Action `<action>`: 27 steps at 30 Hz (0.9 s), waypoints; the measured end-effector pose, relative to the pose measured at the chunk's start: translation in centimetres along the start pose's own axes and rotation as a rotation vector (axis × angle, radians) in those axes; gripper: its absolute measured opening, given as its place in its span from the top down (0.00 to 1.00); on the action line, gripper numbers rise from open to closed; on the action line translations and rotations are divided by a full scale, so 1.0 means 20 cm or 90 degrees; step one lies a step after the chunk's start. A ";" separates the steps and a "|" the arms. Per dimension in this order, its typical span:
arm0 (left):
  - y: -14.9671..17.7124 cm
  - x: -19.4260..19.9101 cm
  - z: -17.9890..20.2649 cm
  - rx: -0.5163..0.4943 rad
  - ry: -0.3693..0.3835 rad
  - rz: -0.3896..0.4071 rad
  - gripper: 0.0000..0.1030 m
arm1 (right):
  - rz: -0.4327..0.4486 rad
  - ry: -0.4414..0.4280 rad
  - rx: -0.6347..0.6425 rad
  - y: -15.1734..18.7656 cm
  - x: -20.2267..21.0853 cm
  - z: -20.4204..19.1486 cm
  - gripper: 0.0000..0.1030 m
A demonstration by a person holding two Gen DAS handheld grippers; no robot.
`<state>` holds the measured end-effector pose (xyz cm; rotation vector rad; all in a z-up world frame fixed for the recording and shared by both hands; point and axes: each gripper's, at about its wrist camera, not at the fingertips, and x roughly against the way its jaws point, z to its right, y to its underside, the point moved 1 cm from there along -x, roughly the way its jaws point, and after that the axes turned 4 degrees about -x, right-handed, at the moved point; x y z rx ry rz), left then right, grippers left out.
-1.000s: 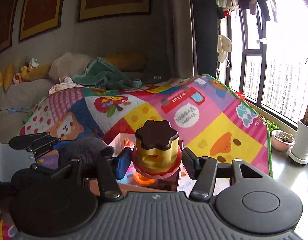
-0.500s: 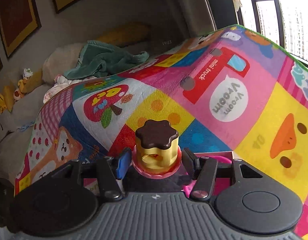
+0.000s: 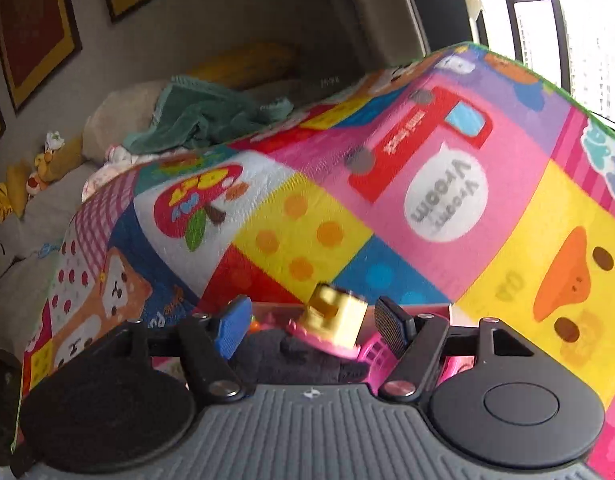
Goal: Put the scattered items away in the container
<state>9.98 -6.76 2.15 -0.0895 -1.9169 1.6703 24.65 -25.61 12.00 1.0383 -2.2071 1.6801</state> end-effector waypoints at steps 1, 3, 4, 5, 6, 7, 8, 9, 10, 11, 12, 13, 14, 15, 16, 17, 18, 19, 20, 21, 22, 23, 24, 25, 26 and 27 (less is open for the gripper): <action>0.00 0.00 0.01 0.002 0.003 -0.002 0.00 | 0.007 0.004 -0.017 -0.02 -0.02 0.01 0.41; 0.01 0.00 0.02 -0.004 0.001 -0.010 0.00 | 0.009 0.025 -0.036 -0.05 -0.10 0.03 0.58; 0.02 0.00 0.02 -0.006 0.000 -0.014 0.00 | 0.004 0.039 -0.039 -0.05 -0.14 0.04 0.64; 0.02 0.01 0.03 -0.008 -0.002 -0.016 0.00 | -0.009 0.050 -0.042 -0.04 -0.19 0.05 0.67; 0.03 0.02 0.02 -0.008 -0.004 -0.018 0.00 | -0.024 0.048 -0.047 -0.02 -0.22 0.06 0.69; 0.03 0.04 0.02 -0.008 -0.007 -0.019 0.00 | -0.034 0.047 -0.051 0.00 -0.23 0.07 0.69; 0.04 0.05 0.01 -0.007 -0.011 -0.019 0.00 | -0.047 0.049 -0.051 0.03 -0.22 0.07 0.69; 0.04 0.06 0.00 -0.004 -0.015 -0.018 0.00 | -0.058 0.052 -0.052 0.06 -0.21 0.08 0.70; 0.04 0.06 -0.01 0.000 -0.021 -0.019 0.00 | -0.068 0.056 -0.056 0.08 -0.20 0.09 0.71; 0.04 0.06 -0.01 0.003 -0.027 -0.020 0.00 | -0.067 0.057 -0.055 0.11 -0.17 0.10 0.71; 0.05 0.06 -0.01 0.005 -0.031 -0.024 0.00 | -0.060 0.056 -0.050 0.12 -0.13 0.11 0.70; 0.05 0.06 0.00 0.008 -0.033 -0.030 0.00 | -0.053 0.056 -0.047 0.13 -0.10 0.12 0.68; 0.05 0.05 0.00 0.009 -0.036 -0.042 0.00 | -0.039 0.051 -0.040 0.13 -0.04 0.12 0.68; 0.05 0.05 0.01 0.008 -0.042 -0.057 0.00 | -0.015 0.044 -0.028 0.15 0.04 0.11 0.68; 0.06 0.05 0.02 0.006 -0.053 -0.072 0.00 | 0.008 0.041 -0.016 0.17 0.12 0.10 0.65; 0.07 0.07 0.03 0.006 -0.067 -0.084 0.00 | 0.024 0.036 -0.004 0.20 0.20 0.09 0.60; 0.08 0.08 0.04 0.008 -0.078 -0.095 0.00 | 0.037 0.029 0.009 0.25 0.29 0.07 0.44; 0.10 0.10 0.05 0.013 -0.085 -0.108 0.00 | 0.046 0.028 0.018 0.30 0.36 0.06 0.26; 0.12 0.11 0.06 0.020 -0.088 -0.119 0.00 | 0.056 0.028 0.033 0.37 0.44 0.03 0.16; 0.13 0.13 0.06 0.030 -0.086 -0.126 0.00 | 0.062 0.027 0.055 0.45 0.51 0.00 0.00; 0.15 0.14 0.07 0.041 -0.080 -0.133 0.00 | 0.062 0.026 0.075 0.53 0.57 -0.02 0.00; 0.17 0.15 0.08 0.049 -0.077 -0.140 0.00 | 0.051 0.027 0.093 0.60 0.59 -0.03 0.00; 0.19 0.17 0.09 0.052 -0.082 -0.145 0.00 | 0.035 0.035 0.111 0.68 0.61 -0.05 0.00; 0.20 0.18 0.11 0.052 -0.095 -0.147 0.00 | 0.023 0.052 0.125 0.75 0.63 -0.06 0.00; 0.21 0.19 0.13 0.053 -0.120 -0.150 0.00 | 0.018 0.067 0.131 0.82 0.64 -0.07 0.00; 0.22 0.20 0.15 0.055 -0.147 -0.155 0.00 | 0.010 0.075 0.125 0.86 0.65 -0.06 0.00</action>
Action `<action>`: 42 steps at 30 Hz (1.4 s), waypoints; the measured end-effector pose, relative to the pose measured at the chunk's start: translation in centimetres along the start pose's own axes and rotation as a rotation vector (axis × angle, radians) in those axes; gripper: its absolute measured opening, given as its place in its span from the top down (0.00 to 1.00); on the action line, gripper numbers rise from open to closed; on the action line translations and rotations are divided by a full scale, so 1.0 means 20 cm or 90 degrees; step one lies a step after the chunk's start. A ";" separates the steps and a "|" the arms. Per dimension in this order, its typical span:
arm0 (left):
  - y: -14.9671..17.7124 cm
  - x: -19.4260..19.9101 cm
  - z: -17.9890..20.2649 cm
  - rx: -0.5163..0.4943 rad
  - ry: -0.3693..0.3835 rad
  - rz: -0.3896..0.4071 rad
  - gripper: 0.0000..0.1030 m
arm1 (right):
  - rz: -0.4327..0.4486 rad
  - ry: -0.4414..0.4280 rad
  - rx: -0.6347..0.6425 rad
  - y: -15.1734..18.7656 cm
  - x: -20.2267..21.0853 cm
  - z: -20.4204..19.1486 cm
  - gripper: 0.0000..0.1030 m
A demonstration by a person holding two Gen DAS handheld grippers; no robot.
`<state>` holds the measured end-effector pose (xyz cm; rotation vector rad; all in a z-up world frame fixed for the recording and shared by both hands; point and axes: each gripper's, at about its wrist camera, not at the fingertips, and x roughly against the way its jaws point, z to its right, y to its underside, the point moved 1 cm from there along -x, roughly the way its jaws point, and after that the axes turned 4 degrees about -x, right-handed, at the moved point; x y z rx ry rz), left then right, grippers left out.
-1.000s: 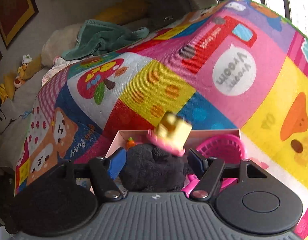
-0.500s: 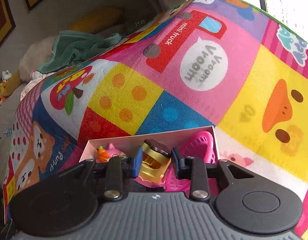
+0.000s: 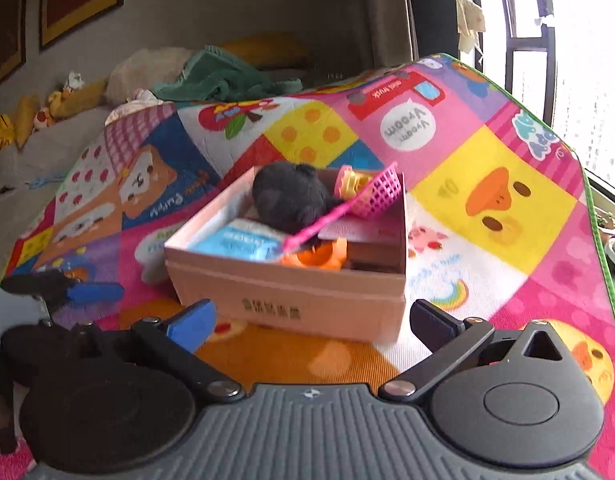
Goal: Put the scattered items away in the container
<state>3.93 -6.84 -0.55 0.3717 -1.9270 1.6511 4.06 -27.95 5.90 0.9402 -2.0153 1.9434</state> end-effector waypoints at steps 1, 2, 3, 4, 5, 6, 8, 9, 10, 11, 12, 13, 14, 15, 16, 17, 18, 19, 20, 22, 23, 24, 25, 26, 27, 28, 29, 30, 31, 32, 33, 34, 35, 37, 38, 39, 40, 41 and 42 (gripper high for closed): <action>0.01 0.00 0.01 0.006 -0.022 -0.006 0.00 | -0.016 0.001 -0.017 0.03 0.00 0.01 0.00; 0.02 0.01 0.02 0.014 -0.043 -0.016 0.00 | -0.045 -0.007 -0.047 0.06 0.00 0.03 0.00; 0.03 0.02 0.03 0.020 -0.054 -0.023 0.00 | -0.080 -0.029 -0.084 0.10 0.00 0.05 0.00; 0.04 0.03 0.04 0.021 -0.057 -0.024 0.00 | -0.097 -0.047 -0.114 0.12 0.01 0.07 0.00; 0.05 0.04 0.06 0.013 -0.059 -0.022 0.00 | -0.103 -0.060 -0.144 0.16 0.03 0.10 0.00; 0.06 0.05 0.07 0.002 -0.063 -0.019 0.00 | -0.105 -0.063 -0.170 0.20 0.05 0.12 0.00; 0.07 0.06 0.07 -0.006 -0.064 -0.021 0.00 | -0.102 -0.064 -0.215 0.25 0.07 0.16 0.00; 0.06 0.05 0.06 -0.006 -0.059 -0.023 0.00 | -0.088 -0.064 -0.232 0.27 0.10 0.15 0.00; 0.06 0.04 0.05 -0.009 -0.057 -0.024 0.00 | -0.090 -0.070 -0.242 0.28 0.11 0.13 0.00; 0.05 0.03 0.04 -0.013 -0.062 -0.023 0.00 | -0.093 -0.092 -0.247 0.28 0.11 0.09 0.00; 0.04 0.02 0.03 -0.013 -0.071 -0.025 0.00 | -0.101 -0.133 -0.256 0.29 0.11 0.04 0.00; 0.04 0.01 0.01 -0.007 -0.082 -0.028 0.00 | -0.104 -0.156 -0.256 0.31 0.11 0.00 0.00; 0.03 0.00 0.00 0.002 -0.092 -0.032 0.00 | -0.101 -0.163 -0.238 0.32 0.12 -0.06 0.00; 0.03 -0.01 -0.02 0.009 -0.097 -0.035 0.00 | -0.094 -0.154 -0.210 0.32 0.13 -0.11 0.00; 0.03 -0.02 -0.03 0.015 -0.099 -0.040 0.00 | -0.078 -0.134 -0.178 0.32 0.14 -0.15 0.00; 0.03 -0.03 -0.04 0.020 -0.099 -0.047 0.00 | -0.064 -0.114 -0.161 0.30 0.14 -0.15 0.00; 0.03 -0.04 -0.04 0.024 -0.097 -0.049 0.00 | -0.048 -0.084 -0.151 0.28 0.14 -0.14 0.00; 0.02 -0.04 -0.05 0.026 -0.097 -0.048 0.00 | -0.035 -0.051 -0.149 0.25 0.13 -0.10 0.00; 0.02 -0.05 -0.05 0.025 -0.100 -0.048 0.00 | -0.029 -0.029 -0.150 0.22 0.12 -0.07 0.00; 0.00 -0.08 -0.04 0.027 -0.103 -0.048 0.00 | -0.043 0.002 -0.141 0.16 0.05 0.01 0.00; -0.01 -0.10 -0.03 0.027 -0.103 -0.049 0.00 | -0.054 0.011 -0.132 0.15 0.02 0.04 0.00; -0.02 -0.12 -0.03 0.027 -0.099 -0.049 0.00 | -0.063 0.020 -0.117 0.13 -0.02 0.07 0.00; -0.03 -0.13 -0.03 0.028 -0.091 -0.050 0.00 | -0.069 0.031 -0.101 0.13 -0.06 0.08 0.00; -0.04 -0.15 -0.03 0.034 -0.079 -0.052 0.00 | -0.077 0.044 -0.081 0.13 -0.11 0.10 0.00; -0.04 -0.17 -0.05 0.046 -0.067 -0.053 0.00 | -0.097 0.056 -0.059 0.14 -0.17 0.10 0.00; -0.04 -0.17 -0.06 0.055 -0.061 -0.053 0.00 | -0.108 0.071 -0.031 0.14 -0.21 0.09 0.00; -0.04 -0.17 -0.06 0.055 -0.063 -0.053 0.00 | -0.098 0.088 0.003 0.14 -0.22 0.06 0.00; -0.04 -0.17 -0.05 0.051 -0.066 -0.052 0.00 | -0.092 0.084 -0.003 0.14 -0.23 0.06 0.00; -0.04 -0.17 -0.05 0.051 -0.067 -0.052 0.00 | -0.089 0.081 -0.012 0.15 -0.23 0.07 0.00; -0.04 -0.18 -0.05 0.052 -0.065 -0.053 0.00 | -0.084 0.081 -0.016 0.15 -0.23 0.07 0.00; -0.04 -0.18 -0.05 0.053 -0.065 -0.053 0.00 | -0.081 0.081 -0.017 0.15 -0.23 0.08 0.00; -0.04 -0.18 -0.05 0.053 -0.064 -0.053 0.00 | -0.077 0.081 -0.017 0.15 -0.23 0.08 0.00; -0.04 -0.18 -0.05 0.054 -0.064 -0.053 0.00 | -0.073 0.083 -0.018 0.15 -0.24 0.08 0.00; -0.04 -0.17 -0.05 0.054 -0.064 -0.053 0.00 | -0.069 0.084 -0.022 0.15 -0.25 0.09 0.00; -0.04 -0.18 -0.06 0.054 -0.064 -0.053 0.00 | -0.067 0.084 -0.023 0.15 -0.25 0.10 0.00; -0.04 -0.18 -0.06 0.054 -0.063 -0.053 0.00 | -0.067 0.083 -0.023 0.15 -0.25 0.10 0.00; -0.04 -0.18 -0.06 0.054 -0.063 -0.053 0.00 | -0.067 0.083 -0.023 0.15 -0.24 0.10 0.00; -0.04 -0.18 -0.06 0.054 -0.064 -0.053 0.00 | -0.068 0.085 -0.021 0.15 -0.25 0.09 0.00; -0.04 -0.18 -0.06 0.054 -0.064 -0.053 0.00 | -0.068 0.088 -0.018 0.15 -0.25 0.09 0.00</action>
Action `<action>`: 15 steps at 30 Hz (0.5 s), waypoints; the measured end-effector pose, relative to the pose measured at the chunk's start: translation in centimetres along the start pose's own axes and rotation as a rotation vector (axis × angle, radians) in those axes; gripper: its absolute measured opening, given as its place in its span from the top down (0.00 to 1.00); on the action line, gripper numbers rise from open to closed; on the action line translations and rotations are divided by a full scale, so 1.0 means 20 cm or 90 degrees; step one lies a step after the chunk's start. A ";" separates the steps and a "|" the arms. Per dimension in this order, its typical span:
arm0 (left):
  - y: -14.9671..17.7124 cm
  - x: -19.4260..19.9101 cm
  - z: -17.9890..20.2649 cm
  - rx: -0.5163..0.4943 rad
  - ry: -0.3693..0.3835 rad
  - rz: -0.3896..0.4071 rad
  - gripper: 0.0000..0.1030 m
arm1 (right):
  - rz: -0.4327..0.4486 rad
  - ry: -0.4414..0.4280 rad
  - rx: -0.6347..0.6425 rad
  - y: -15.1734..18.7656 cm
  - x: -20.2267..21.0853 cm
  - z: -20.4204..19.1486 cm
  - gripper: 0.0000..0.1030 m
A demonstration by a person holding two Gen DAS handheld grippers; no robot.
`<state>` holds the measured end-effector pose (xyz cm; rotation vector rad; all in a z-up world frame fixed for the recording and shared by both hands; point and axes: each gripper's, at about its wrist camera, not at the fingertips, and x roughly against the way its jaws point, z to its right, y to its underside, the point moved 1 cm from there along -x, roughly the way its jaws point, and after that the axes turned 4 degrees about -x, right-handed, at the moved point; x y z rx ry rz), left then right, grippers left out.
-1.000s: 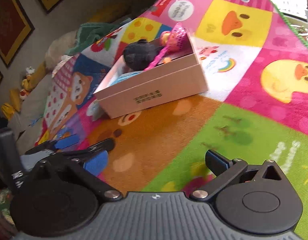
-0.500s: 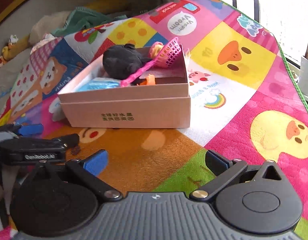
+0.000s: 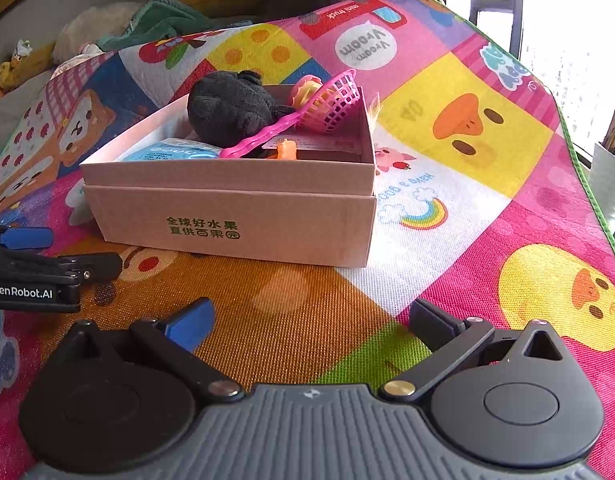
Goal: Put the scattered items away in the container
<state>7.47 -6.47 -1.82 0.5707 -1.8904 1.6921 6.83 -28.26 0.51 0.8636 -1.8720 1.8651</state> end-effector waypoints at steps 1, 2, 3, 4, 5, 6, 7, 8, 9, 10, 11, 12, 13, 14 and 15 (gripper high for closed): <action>0.00 0.00 0.00 0.000 0.000 0.000 0.00 | 0.000 0.000 0.000 0.00 0.00 0.00 0.00; 0.00 0.00 0.00 0.000 0.000 0.000 0.00 | 0.000 -0.001 -0.002 0.00 0.00 0.00 0.00; 0.00 0.00 0.00 0.000 0.000 0.000 0.00 | 0.000 -0.001 -0.002 0.00 0.00 -0.01 0.00; 0.00 0.00 0.00 0.000 0.000 0.000 0.00 | 0.000 0.000 -0.001 0.00 0.00 -0.01 0.00; 0.00 0.00 0.00 0.000 0.000 0.000 0.00 | 0.000 -0.001 -0.001 0.00 0.00 0.00 0.00; 0.00 0.00 0.00 0.000 0.000 0.000 0.00 | 0.000 -0.001 -0.001 0.00 0.00 0.00 0.00; 0.00 0.00 0.00 0.000 0.000 0.000 0.00 | 0.000 -0.001 -0.001 0.00 0.00 0.00 0.00; 0.00 0.00 0.00 0.000 0.000 0.000 0.00 | 0.000 0.000 -0.001 0.00 0.00 -0.01 0.00; 0.00 0.00 0.00 0.000 0.000 0.000 0.00 | 0.000 -0.001 -0.001 0.00 0.00 0.00 0.00; 0.00 0.00 0.00 0.000 0.000 0.000 0.00 | 0.000 -0.001 -0.001 0.00 0.00 0.00 0.00; 0.00 0.00 0.00 0.000 0.000 0.000 0.00 | 0.000 0.000 -0.001 0.00 0.00 0.00 0.00; 0.00 0.00 0.00 0.000 0.000 0.000 0.00 | 0.000 -0.001 -0.001 0.00 0.00 0.00 0.00; 0.00 0.00 0.00 0.000 0.000 0.000 0.00 | 0.000 -0.001 -0.001 0.00 0.00 0.00 0.00; 0.00 0.00 0.00 0.000 0.000 0.000 0.00 | 0.000 0.000 -0.001 0.00 0.00 0.00 0.00; 0.00 0.00 0.00 0.000 0.000 0.000 0.00 | 0.000 0.000 -0.001 0.00 0.00 0.00 0.00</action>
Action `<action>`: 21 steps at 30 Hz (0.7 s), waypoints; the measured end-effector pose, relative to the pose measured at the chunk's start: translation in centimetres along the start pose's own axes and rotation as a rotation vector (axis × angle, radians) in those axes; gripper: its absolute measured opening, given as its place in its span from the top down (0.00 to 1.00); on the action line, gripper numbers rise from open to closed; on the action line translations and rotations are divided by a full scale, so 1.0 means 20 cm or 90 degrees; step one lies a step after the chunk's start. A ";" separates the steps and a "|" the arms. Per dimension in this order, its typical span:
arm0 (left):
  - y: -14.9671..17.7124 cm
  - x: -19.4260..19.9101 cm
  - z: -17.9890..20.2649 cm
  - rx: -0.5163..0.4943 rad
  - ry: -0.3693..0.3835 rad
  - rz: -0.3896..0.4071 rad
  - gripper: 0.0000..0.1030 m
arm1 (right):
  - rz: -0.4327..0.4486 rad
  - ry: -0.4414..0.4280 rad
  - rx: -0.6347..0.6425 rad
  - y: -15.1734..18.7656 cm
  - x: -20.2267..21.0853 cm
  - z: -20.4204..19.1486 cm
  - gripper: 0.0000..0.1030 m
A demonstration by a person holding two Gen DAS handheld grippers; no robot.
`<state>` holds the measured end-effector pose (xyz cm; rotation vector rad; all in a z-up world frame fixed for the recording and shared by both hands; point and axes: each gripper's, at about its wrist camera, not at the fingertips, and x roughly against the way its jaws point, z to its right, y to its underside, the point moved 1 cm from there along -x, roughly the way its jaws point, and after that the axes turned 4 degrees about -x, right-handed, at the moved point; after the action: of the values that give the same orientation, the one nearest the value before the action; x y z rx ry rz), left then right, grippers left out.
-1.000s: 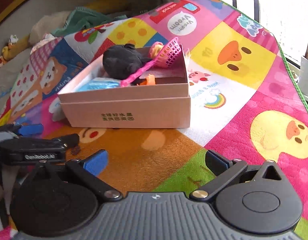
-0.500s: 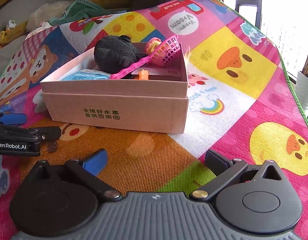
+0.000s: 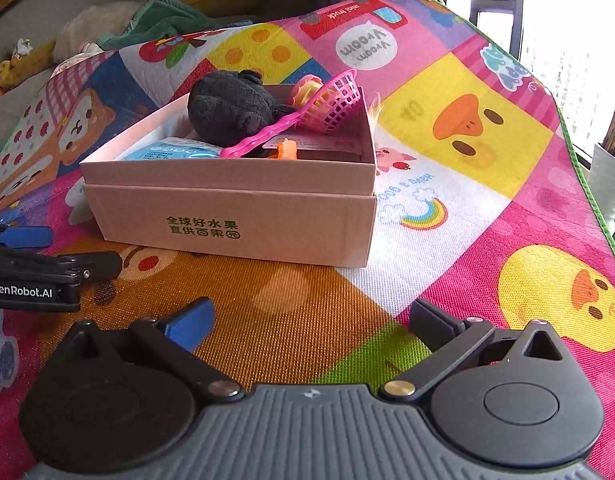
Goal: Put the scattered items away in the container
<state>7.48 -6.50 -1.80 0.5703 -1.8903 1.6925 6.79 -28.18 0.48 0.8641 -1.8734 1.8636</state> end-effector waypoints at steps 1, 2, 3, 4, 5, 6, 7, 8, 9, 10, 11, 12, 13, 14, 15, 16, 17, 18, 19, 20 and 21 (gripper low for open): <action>0.00 0.00 0.00 0.000 0.000 0.000 0.00 | 0.000 0.000 0.000 0.00 0.00 0.00 0.00; 0.00 0.00 0.00 0.000 0.000 0.000 0.00 | 0.000 0.000 0.000 0.00 0.00 0.00 0.00; 0.00 0.00 0.00 0.000 0.000 0.000 0.00 | 0.000 0.000 0.000 0.00 0.00 0.00 0.00; 0.00 0.00 0.00 0.000 0.000 0.000 0.00 | 0.000 0.000 0.000 0.00 0.00 0.00 0.00; 0.00 0.00 0.00 0.000 0.000 0.000 0.00 | 0.000 0.000 0.000 0.00 0.00 0.00 0.00; 0.00 0.00 0.00 0.000 0.000 0.000 0.00 | 0.000 0.000 0.000 0.00 0.00 0.00 0.00; 0.00 0.00 0.00 0.000 0.000 0.000 0.00 | 0.000 0.000 0.000 0.00 0.00 0.00 0.00; 0.00 0.00 0.00 0.000 0.000 0.000 0.00 | 0.000 0.000 0.000 0.00 0.00 0.00 0.00; 0.00 0.00 0.00 0.000 0.000 0.000 0.00 | 0.000 0.000 0.001 0.00 0.00 0.00 0.00; 0.00 0.00 0.00 0.000 0.000 0.000 0.00 | 0.000 0.000 0.000 0.00 0.00 0.00 0.00; 0.00 0.00 0.00 0.000 0.000 0.000 0.00 | 0.000 0.000 0.000 0.00 0.00 0.00 0.00; 0.00 0.00 0.00 0.000 0.000 0.000 0.00 | 0.000 0.001 0.002 0.00 0.00 0.00 0.00; 0.00 0.00 0.00 0.000 0.000 0.000 0.00 | 0.000 0.001 0.002 0.00 0.00 0.00 0.00; 0.00 0.00 0.00 0.000 0.000 0.000 0.00 | 0.000 0.001 0.001 0.00 0.00 0.00 0.00; 0.00 0.00 0.00 0.000 0.000 0.000 0.00 | 0.000 0.000 0.001 0.00 0.00 0.01 0.00; 0.00 0.00 0.00 0.000 0.000 0.000 0.00 | 0.000 0.001 0.001 0.00 0.00 0.01 0.00; 0.00 0.00 0.00 0.000 0.000 0.000 0.00 | 0.000 0.001 0.001 0.00 0.00 0.01 0.00; 0.00 0.00 0.00 0.000 0.000 0.000 0.00 | 0.000 -0.001 0.000 0.00 0.00 0.01 0.00; 0.00 0.00 0.00 0.000 0.000 0.000 0.00 | 0.000 -0.001 -0.001 0.00 0.00 0.01 0.00; 0.00 0.00 0.00 0.000 0.000 0.000 0.00 | 0.000 -0.001 -0.001 0.00 0.00 0.01 0.00; 0.00 0.00 0.00 0.000 0.000 0.000 0.00 | 0.000 -0.001 -0.001 0.00 0.00 0.01 0.00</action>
<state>7.47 -6.53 -1.80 0.5697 -1.8904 1.6932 6.85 -28.35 0.45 0.8648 -1.8747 1.8622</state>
